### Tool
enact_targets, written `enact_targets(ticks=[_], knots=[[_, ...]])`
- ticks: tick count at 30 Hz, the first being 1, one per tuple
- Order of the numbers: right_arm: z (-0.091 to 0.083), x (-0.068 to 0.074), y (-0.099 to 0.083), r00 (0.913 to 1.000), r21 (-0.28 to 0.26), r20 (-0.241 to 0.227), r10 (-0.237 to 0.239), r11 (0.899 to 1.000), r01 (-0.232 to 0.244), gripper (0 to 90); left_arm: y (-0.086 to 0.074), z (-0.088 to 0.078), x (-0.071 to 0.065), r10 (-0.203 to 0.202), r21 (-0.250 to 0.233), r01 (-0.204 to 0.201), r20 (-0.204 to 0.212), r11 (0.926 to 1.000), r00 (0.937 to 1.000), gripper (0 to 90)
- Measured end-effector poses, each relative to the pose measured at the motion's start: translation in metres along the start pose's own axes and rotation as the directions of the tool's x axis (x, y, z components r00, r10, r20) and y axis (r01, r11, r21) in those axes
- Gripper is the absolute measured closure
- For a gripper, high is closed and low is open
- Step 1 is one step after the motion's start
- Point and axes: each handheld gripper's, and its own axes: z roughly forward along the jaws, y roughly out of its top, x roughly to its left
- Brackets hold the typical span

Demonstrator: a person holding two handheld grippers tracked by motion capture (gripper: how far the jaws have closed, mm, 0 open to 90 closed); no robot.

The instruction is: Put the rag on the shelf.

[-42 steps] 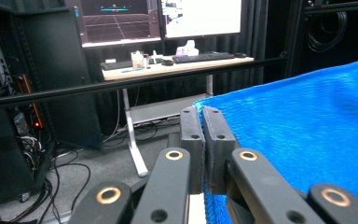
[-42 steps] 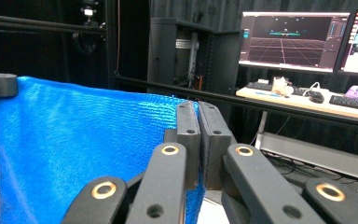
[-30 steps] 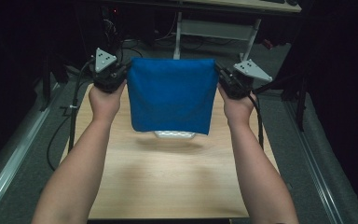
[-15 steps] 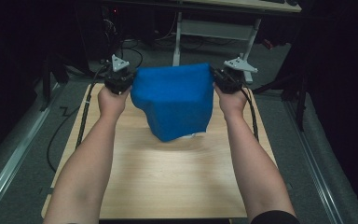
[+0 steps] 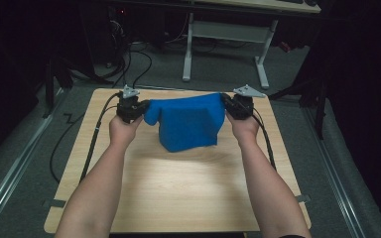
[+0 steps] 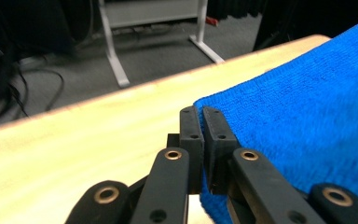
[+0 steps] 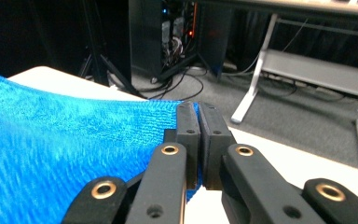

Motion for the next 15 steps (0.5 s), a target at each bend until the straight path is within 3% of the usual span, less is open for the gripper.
enact_targets(ticks=[4,11,15], knots=[[-0.001,0.000,-0.016,1.0000,0.028,-0.001,0.008,1.000,-0.008,88.9,-0.012,0.003,-0.002,-0.029,0.005,0.029,0.021,0.9996,0.9994,87.6],[0.004,0.004,-0.042,0.9996,0.072,-0.021,0.019,0.997,-0.017,88.9,-0.032,0.015,-0.005,-0.054,0.055,0.052,0.045,0.9972,0.9975,87.6],[0.007,0.009,-0.052,0.9994,0.096,-0.030,0.017,0.995,-0.014,88.9,-0.037,0.023,-0.010,-0.047,0.074,0.043,0.057,0.9964,0.9973,87.5]])
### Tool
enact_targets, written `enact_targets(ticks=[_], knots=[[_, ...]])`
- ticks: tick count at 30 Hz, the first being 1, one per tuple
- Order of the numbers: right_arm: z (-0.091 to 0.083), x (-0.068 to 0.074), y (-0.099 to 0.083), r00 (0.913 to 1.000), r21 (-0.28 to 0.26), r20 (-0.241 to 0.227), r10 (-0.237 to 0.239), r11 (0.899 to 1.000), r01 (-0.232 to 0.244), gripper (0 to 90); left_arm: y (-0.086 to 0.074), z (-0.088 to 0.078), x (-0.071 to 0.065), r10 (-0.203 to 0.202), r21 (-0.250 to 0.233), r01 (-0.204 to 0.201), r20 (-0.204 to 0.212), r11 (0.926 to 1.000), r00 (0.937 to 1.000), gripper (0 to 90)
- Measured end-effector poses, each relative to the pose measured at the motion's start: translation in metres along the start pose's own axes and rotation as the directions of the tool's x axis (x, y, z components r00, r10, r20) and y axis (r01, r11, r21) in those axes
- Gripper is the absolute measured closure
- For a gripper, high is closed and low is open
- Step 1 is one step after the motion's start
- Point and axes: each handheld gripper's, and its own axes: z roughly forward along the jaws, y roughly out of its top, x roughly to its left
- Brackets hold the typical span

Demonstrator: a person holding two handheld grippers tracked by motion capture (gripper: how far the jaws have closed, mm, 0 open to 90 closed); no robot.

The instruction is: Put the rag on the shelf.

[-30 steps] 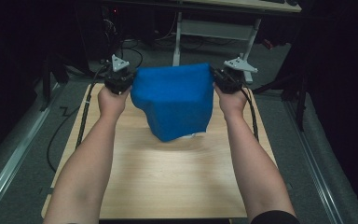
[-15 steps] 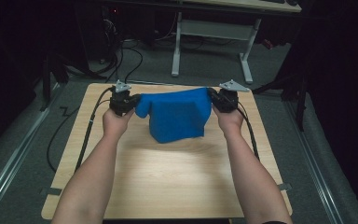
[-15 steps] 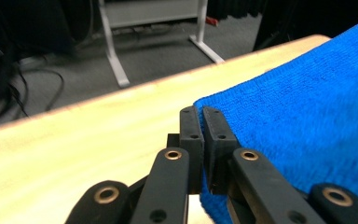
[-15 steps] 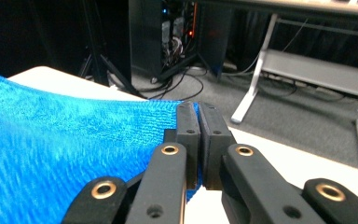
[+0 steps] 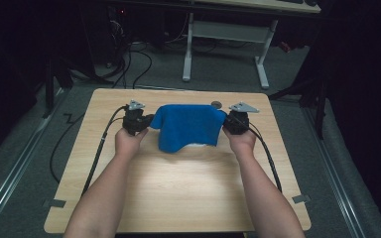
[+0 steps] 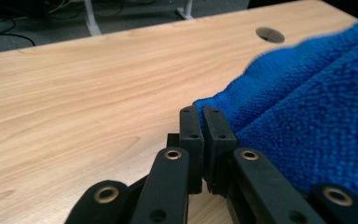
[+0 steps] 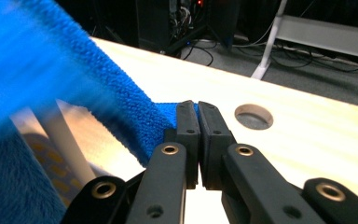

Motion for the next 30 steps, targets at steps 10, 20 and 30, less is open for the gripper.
enact_targets(ticks=[10,20,30], knots=[[0.004,0.007,-0.016,1.0000,0.028,-0.001,-0.002,1.000,0.002,88.8,-0.005,0.011,-0.006,-0.022,0.012,0.022,0.037,0.9997,0.9991,87.3],[0.005,0.008,-0.024,1.0000,0.042,0.005,-0.005,0.999,0.005,88.7,-0.010,0.018,-0.007,-0.034,0.038,0.032,0.044,0.9988,0.9985,86.7],[0.001,0.004,-0.022,0.9998,0.041,0.011,-0.018,0.999,0.017,80.7,-0.007,0.013,-0.005,-0.040,0.042,0.039,0.020,0.9983,0.9990,69.3]])
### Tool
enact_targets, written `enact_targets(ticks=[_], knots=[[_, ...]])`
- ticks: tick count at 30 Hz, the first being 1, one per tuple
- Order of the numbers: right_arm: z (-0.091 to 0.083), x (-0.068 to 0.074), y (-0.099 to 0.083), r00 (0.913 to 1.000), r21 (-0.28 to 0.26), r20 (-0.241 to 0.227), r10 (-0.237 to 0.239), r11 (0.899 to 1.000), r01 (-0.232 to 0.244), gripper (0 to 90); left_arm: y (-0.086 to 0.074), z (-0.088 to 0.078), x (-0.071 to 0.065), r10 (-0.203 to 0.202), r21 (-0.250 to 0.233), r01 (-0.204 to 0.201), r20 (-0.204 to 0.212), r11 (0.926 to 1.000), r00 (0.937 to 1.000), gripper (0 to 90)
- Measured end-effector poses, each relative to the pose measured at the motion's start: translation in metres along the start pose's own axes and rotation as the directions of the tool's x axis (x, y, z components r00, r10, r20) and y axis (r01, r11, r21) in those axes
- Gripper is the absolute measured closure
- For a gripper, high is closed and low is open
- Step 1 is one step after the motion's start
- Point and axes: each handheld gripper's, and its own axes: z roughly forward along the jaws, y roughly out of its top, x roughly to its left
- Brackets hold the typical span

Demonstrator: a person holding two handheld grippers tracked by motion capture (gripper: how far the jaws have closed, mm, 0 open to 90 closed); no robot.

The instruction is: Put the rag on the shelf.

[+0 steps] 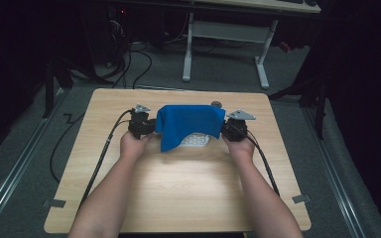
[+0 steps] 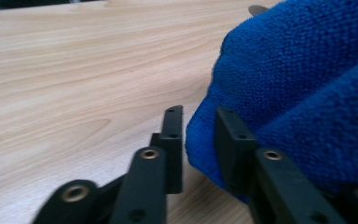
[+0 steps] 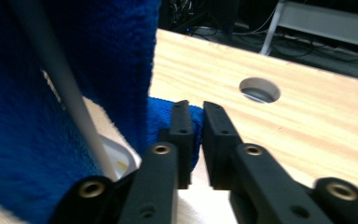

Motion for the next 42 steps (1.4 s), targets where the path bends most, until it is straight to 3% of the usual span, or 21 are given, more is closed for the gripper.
enact_targets(ticks=[3,9,14,18,20,25,28,29,30,31,32,33,34,35,42], knots=[[-0.006,-0.007,0.006,0.9998,-0.018,0.014,0.012,1.000,-0.012,74.4,0.005,-0.009,0.003,-0.003,-0.021,0.002,-0.026,0.9998,0.9997,61.6],[-0.016,-0.017,0.017,0.9989,-0.033,0.029,0.036,0.999,-0.035,67.2,0.017,-0.028,0.005,-0.007,-0.089,0.003,-0.054,0.9960,0.9985,59.0],[-0.022,-0.018,0.027,0.9990,-0.054,0.036,0.027,0.998,-0.025,63.5,0.020,-0.039,0.007,-0.005,-0.101,-0.003,-0.081,0.9949,0.9967,57.4],[-0.029,-0.018,0.030,0.9990,-0.059,0.041,0.019,0.998,-0.017,59.6,0.022,-0.050,0.008,0.024,-0.083,-0.033,-0.109,0.9960,0.9937,55.0],[-0.035,-0.020,0.028,0.9990,-0.068,0.037,0.027,0.997,-0.025,59.6,0.014,-0.064,0.008,0.015,-0.127,-0.029,-0.114,0.9915,0.9934,54.7],[-0.056,-0.017,0.019,0.9989,-0.075,0.045,0.011,0.997,-0.008,60.0,-0.008,-0.088,0.007,-0.021,-0.163,0.006,-0.092,0.9867,0.9955,53.8],[-0.070,-0.011,0.010,0.9989,-0.075,0.046,-0.005,0.997,0.008,59.2,-0.021,-0.097,0.004,-0.031,-0.163,0.018,-0.080,0.9865,0.9963,53.4],[-0.075,-0.007,0.006,0.9991,-0.073,0.042,-0.011,0.997,0.014,58.8,-0.035,-0.105,0.000,-0.033,-0.156,0.022,-0.066,0.9875,0.9973,53.1],[-0.078,-0.005,0.002,0.9991,-0.084,0.038,-0.019,0.996,0.022,58.1,-0.035,-0.105,0.000,-0.033,-0.156,0.022,-0.066,0.9875,0.9973,53.0],[-0.084,-0.001,-0.003,0.9986,-0.086,0.044,-0.029,0.996,0.033,57.4,-0.050,-0.112,-0.006,-0.025,-0.152,0.016,-0.057,0.9883,0.9981,52.7],[-0.084,-0.001,-0.003,0.9986,-0.086,0.044,-0.029,0.996,0.033,57.4,-0.050,-0.112,-0.006,-0.025,-0.152,0.016,-0.057,0.9883,0.9981,52.4],[-0.091,0.006,-0.009,0.9975,-0.061,0.047,-0.054,0.997,0.057,55.3,-0.064,-0.119,-0.011,-0.021,-0.150,0.013,-0.049,0.9886,0.9986,52.3],[-0.091,0.006,-0.009,0.9975,-0.061,0.047,-0.054,0.997,0.057,55.3,-0.064,-0.119,-0.011,-0.021,-0.150,0.013,-0.049,0.9886,0.9986,52.3],[-0.099,0.013,-0.017,0.9958,-0.085,0.040,-0.082,0.993,0.085,55.1,-0.077,-0.127,-0.015,-0.019,-0.155,0.013,-0.036,0.9879,0.9992,52.3],[-0.121,0.034,-0.037,0.9932,-0.086,0.034,-0.112,0.990,0.114,52.3,-0.104,-0.149,-0.029,-0.011,-0.160,0.009,-0.012,0.9870,0.9999,51.7]])
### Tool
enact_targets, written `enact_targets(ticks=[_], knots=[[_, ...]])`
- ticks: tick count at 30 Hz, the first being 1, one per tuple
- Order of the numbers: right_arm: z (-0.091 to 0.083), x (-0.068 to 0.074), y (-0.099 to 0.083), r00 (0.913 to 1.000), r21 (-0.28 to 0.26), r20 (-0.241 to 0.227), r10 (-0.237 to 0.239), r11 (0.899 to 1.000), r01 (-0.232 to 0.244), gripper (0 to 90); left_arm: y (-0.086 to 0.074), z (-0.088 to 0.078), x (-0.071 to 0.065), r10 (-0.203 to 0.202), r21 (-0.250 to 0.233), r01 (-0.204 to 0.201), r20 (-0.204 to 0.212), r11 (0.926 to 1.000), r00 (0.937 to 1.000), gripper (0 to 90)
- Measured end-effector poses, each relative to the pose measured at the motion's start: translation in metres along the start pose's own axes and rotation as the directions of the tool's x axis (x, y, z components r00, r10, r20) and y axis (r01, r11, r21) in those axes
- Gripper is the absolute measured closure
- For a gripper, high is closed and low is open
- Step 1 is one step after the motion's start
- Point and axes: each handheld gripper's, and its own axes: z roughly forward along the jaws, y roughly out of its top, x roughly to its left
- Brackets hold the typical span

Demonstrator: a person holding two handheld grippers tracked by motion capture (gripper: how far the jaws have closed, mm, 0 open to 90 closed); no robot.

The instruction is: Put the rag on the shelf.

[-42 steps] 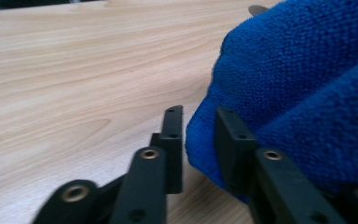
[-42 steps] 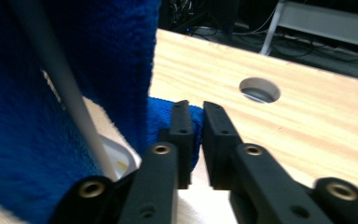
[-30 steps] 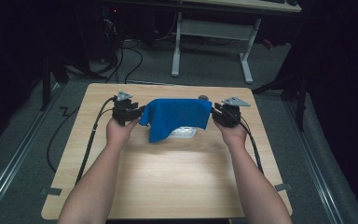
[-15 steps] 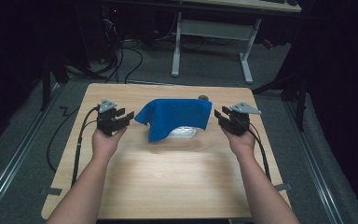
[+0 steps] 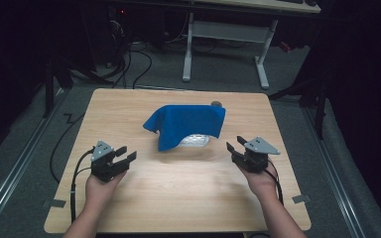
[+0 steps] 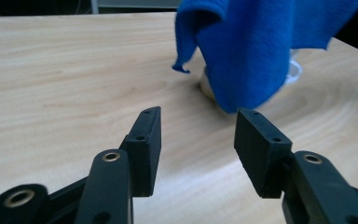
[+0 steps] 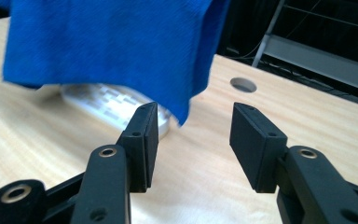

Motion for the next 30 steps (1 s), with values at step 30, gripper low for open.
enact_targets(ticks=[30], knots=[[-0.024,0.041,-0.069,0.9980,0.138,-0.062,-0.011,0.990,0.020,44.0,-0.060,-0.007,-0.056,0.029,0.174,-0.045,0.090,0.9837,0.9955,45.3]])
